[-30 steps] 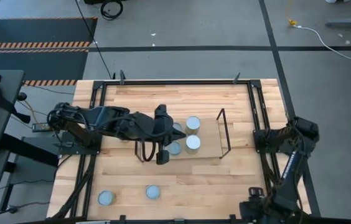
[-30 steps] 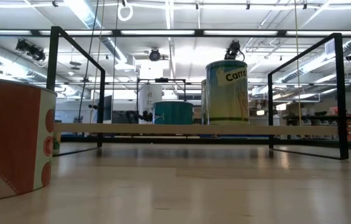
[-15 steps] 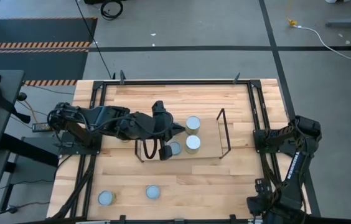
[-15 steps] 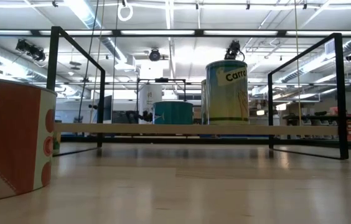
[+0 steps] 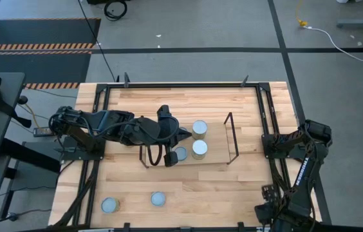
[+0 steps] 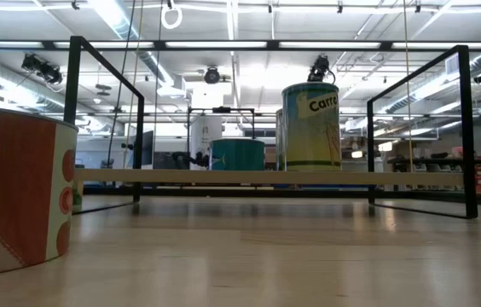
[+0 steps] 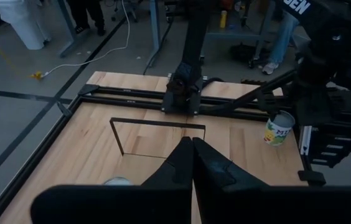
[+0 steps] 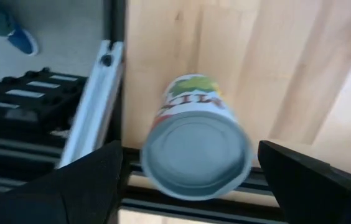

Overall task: Pick and place cans onto a shelf
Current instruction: Put the canned mixed fruit on the shelf

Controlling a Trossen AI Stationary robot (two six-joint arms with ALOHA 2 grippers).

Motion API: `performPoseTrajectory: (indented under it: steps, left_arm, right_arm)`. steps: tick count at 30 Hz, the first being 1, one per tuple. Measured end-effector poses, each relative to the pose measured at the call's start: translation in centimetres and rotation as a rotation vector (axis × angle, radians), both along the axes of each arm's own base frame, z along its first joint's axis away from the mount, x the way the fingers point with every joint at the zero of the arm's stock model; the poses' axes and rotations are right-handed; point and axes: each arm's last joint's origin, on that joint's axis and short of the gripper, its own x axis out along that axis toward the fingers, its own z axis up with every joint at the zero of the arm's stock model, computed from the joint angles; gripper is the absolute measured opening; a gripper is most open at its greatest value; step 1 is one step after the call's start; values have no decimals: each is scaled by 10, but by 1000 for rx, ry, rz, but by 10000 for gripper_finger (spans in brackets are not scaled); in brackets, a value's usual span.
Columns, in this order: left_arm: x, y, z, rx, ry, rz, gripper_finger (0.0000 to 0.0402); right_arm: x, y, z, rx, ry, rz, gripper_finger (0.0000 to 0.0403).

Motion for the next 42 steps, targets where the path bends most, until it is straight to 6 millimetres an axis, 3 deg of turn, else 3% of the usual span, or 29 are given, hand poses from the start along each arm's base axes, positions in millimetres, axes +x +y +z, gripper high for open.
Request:
performPoseTrajectory:
  steps: [17, 24, 29, 37, 42]
  left_arm:
    - [0, 0, 0, -3, -1, 1, 7]
    - [1, 1, 1, -21, -12, 11, 7]
    - [3, 0, 7, -36, -81, 8, 7]
    - [10, 4, 28, -6, -282, -2, 7]
    - [12, 11, 38, 2, -379, 17, 7]
  right_arm:
    - [-10, -9, -40, 14, 79, -16, 380]
    - [-11, -11, -42, 1, 85, -44, 338]
    - [-8, -8, -30, 18, 79, -47, 285]
    - [5, -11, 11, 87, -57, -140, 286]
    - [10, -27, 24, 11, -181, -255, 302]
